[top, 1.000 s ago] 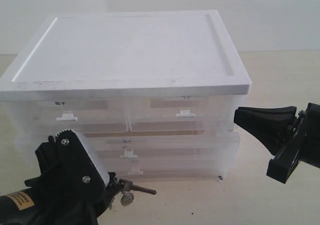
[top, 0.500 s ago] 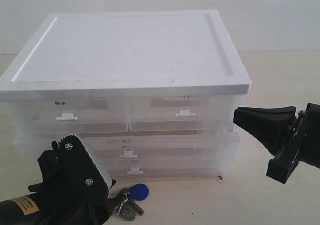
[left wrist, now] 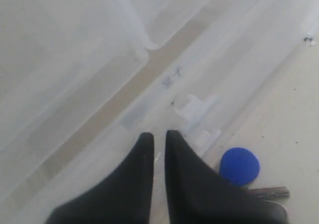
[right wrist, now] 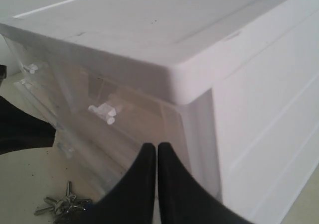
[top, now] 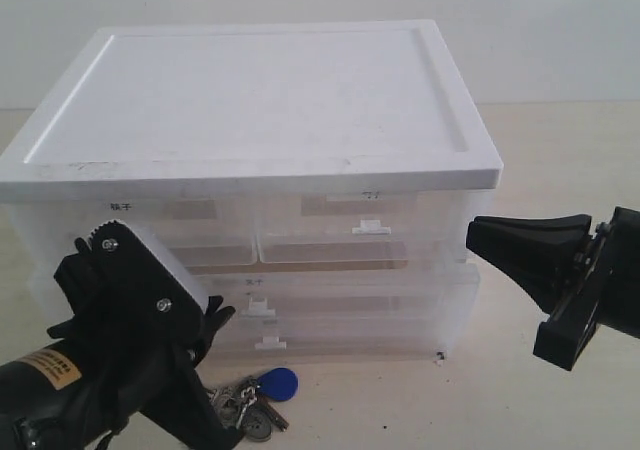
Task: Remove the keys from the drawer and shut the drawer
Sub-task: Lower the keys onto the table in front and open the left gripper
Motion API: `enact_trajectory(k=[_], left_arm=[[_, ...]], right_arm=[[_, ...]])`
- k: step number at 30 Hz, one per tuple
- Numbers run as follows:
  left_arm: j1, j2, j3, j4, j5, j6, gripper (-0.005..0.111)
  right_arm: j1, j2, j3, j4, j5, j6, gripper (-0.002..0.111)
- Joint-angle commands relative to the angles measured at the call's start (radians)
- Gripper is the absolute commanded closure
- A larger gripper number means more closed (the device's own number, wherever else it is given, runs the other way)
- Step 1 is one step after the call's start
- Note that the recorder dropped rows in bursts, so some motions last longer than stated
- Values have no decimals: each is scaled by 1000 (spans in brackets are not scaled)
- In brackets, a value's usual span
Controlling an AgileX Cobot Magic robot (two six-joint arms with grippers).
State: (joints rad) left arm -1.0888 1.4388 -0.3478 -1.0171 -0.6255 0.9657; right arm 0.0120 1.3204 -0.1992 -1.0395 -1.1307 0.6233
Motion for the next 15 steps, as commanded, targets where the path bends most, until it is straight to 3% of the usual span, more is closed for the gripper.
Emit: enact_trajectory(k=[1, 9, 15], left_arm=[[48, 78, -2, 101, -10, -106, 102], [57, 164, -2, 163, -216, -240, 102], [58, 177, -2, 201, -202, -299, 102]], right_arm=[[-2, 1, -3, -3, -9, -2, 108], [-2, 1, -3, 1, -12, -4, 108], [-2, 1, -3, 1, -12, -4, 108]])
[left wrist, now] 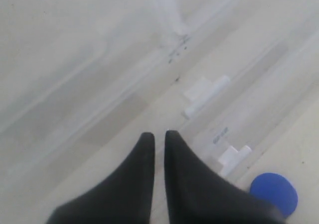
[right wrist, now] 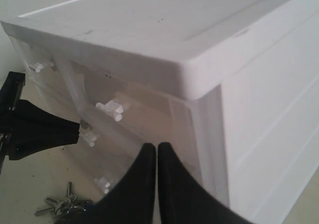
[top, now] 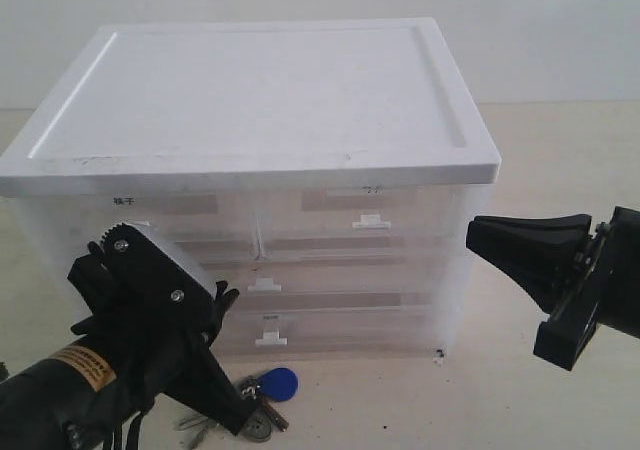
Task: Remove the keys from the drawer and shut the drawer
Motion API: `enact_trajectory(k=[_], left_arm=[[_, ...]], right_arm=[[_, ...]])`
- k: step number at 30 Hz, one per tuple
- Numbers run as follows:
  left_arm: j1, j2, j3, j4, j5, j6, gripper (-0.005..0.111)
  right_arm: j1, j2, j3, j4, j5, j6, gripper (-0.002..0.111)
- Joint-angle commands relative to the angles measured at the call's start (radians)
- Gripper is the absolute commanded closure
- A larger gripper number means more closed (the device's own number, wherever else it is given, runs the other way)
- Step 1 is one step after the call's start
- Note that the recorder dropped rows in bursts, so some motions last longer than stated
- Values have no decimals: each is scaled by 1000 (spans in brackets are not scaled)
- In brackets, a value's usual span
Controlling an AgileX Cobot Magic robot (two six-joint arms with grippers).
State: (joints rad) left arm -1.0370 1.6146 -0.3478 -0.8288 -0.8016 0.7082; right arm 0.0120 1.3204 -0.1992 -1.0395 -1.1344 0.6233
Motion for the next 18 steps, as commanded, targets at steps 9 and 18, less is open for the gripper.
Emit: enact_trajectory(k=[9, 18], left_arm=[[-133, -130, 51, 60, -5, -38, 102], [-195, -648, 78, -155, 105, 207, 102]], right_arm=[[-2, 1, -3, 1, -41, -8, 108], [-2, -312, 3, -1, 182, 65, 108]])
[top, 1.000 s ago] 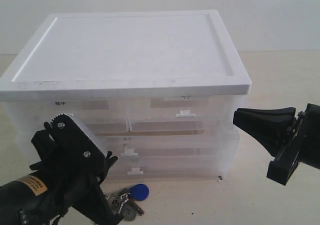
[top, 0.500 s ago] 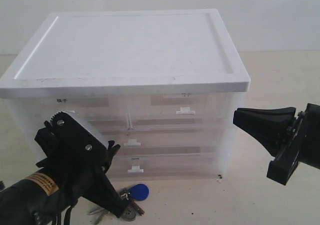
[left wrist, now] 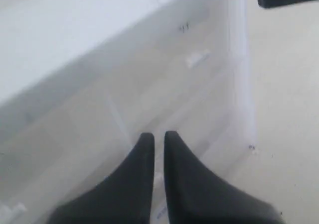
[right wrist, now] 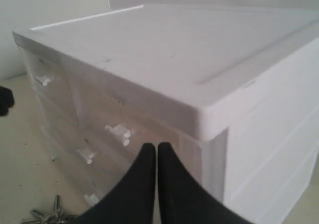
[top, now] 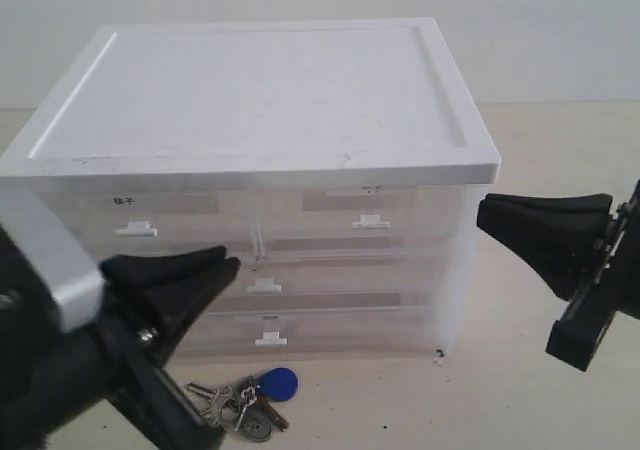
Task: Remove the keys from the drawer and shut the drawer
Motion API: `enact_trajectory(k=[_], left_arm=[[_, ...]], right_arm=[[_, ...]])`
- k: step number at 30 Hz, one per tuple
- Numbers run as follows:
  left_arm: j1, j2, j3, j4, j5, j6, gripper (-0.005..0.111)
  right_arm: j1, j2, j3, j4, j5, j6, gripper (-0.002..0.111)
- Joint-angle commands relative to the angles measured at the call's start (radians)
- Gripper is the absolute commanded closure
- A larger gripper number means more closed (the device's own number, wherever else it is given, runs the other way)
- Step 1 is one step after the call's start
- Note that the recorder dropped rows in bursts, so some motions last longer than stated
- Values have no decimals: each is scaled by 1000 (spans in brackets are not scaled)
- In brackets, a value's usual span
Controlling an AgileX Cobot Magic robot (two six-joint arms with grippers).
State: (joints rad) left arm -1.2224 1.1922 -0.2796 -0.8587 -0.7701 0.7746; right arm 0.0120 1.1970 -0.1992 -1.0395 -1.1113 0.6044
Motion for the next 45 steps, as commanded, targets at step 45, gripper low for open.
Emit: enact_trajectory(k=[45], left_arm=[[-9, -936, 12, -461, 216, 396, 102]], right_arm=[[-2, -1105, 153, 14, 803, 471, 108]])
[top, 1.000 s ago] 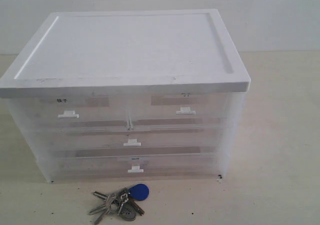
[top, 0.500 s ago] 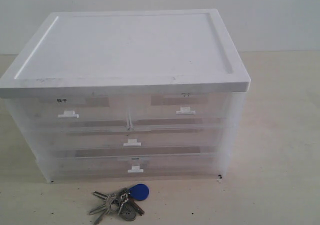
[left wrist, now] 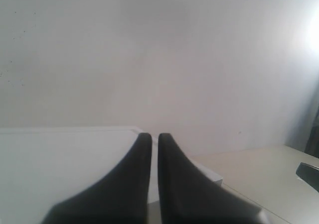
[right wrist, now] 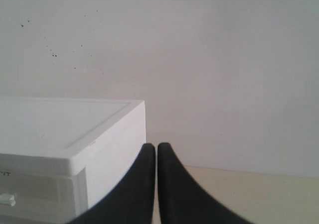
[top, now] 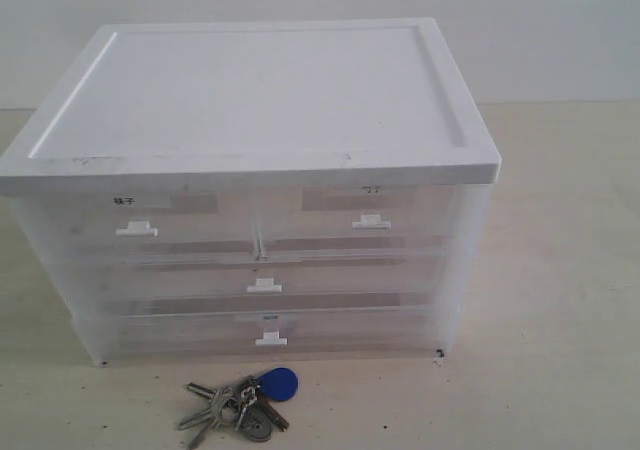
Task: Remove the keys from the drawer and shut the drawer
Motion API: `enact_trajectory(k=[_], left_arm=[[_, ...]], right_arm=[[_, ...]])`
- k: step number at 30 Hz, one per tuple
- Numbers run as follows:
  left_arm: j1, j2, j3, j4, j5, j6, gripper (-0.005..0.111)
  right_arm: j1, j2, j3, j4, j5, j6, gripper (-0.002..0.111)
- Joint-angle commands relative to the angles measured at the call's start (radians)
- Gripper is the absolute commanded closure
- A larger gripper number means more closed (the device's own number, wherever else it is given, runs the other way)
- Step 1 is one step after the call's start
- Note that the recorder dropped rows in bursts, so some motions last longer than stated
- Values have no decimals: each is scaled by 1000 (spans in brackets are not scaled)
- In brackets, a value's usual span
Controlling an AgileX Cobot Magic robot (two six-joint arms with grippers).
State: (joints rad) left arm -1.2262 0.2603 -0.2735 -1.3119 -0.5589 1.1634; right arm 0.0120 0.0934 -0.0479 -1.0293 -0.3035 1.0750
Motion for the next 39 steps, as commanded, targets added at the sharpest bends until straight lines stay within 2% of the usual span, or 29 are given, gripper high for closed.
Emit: enact_trajectory(k=[1, 4, 6, 8, 12, 16, 21, 26, 29, 31, 33, 39], left_arm=[[-5, -4, 8, -8, 5, 7, 102], [-5, -4, 19, 6, 3, 7, 102], [14, -4, 42, 87, 8, 7, 102], [59, -4, 74, 210, 26, -28, 102], [215, -4, 138, 346, 76, -236, 102], [430, -4, 214, 468, 87, -465, 102], [720, -28, 273, 764, 116, -871, 102], [1047, -119, 273, 843, 335, -985, 102], [1200, -181, 273, 843, 451, -992, 102], [1265, -220, 273, 877, 506, -992, 102], [1302, -255, 273, 930, 559, -1021, 102], [1310, -260, 273, 1233, 612, -1241, 102]], right_arm=[[-2, -2, 2, 4, -5, 0, 108], [-2, -2, 2, 4, -7, 0, 108], [-2, -2, 2, 4, -7, 0, 108], [-2, -2, 2, 4, -7, 0, 108], [-2, -2, 2, 4, -7, 0, 108], [-2, -2, 2, 4, -7, 0, 108], [-2, -2, 2, 4, -7, 0, 108], [-2, -2, 2, 4, -7, 0, 108], [-2, -2, 2, 4, -7, 0, 108], [-2, -2, 2, 4, -7, 0, 108], [-2, -2, 2, 4, -7, 0, 108], [-2, -2, 2, 4, -7, 0, 108]])
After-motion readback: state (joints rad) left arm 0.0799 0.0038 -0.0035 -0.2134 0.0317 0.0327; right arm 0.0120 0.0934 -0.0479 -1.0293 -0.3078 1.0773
